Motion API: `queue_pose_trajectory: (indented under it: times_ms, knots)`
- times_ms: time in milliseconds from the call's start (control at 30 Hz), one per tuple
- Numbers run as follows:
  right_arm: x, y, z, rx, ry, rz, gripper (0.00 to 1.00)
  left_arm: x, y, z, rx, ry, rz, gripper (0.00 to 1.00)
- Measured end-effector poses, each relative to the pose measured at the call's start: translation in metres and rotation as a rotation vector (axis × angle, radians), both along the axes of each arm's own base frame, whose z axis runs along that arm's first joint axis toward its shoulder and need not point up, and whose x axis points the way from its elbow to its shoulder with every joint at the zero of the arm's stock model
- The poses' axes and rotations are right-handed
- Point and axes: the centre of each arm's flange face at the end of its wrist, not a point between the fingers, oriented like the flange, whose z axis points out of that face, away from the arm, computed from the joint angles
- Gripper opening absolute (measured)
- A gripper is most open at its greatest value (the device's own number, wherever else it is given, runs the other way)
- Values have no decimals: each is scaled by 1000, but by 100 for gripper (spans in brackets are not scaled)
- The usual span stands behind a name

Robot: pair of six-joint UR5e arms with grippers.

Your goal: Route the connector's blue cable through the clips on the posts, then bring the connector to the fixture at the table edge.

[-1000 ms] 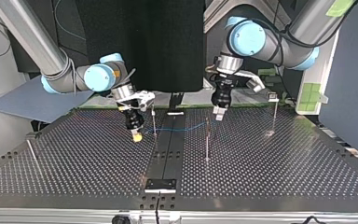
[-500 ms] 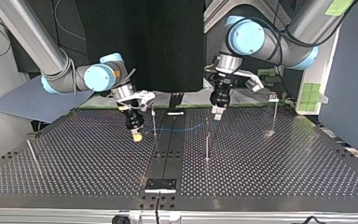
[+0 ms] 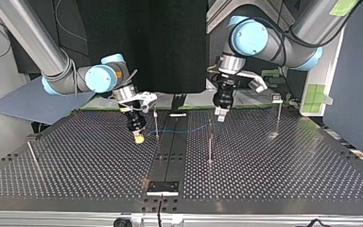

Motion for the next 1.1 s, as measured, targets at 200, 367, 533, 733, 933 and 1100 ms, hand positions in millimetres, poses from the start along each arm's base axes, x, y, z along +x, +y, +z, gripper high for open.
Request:
queue_pose_trajectory:
  times_ms: [200, 367, 533, 733, 933, 1100]
  knots:
    - [-2, -1, 0, 0, 0, -3, 0, 3, -7, 8, -18, -37, 18, 100]
    - [-3, -3, 0, 0, 0, -5, 0, 5, -22, 13, -20, -46, 20, 100]
    - [-5, -5, 0, -1, 0, -10, 0, 7, -42, 8, 17, -18, 22, 100]
    - [-6, -5, 0, 0, 2, -11, 0, 6, -66, -1, 47, 26, 22, 100]
    - [-7, -6, 0, 0, 3, -13, 0, 4, -92, -7, 71, 64, 22, 100]
    - [-7, -6, 0, -1, 3, -13, 0, 1, -116, 10, 83, 9, 24, 100]
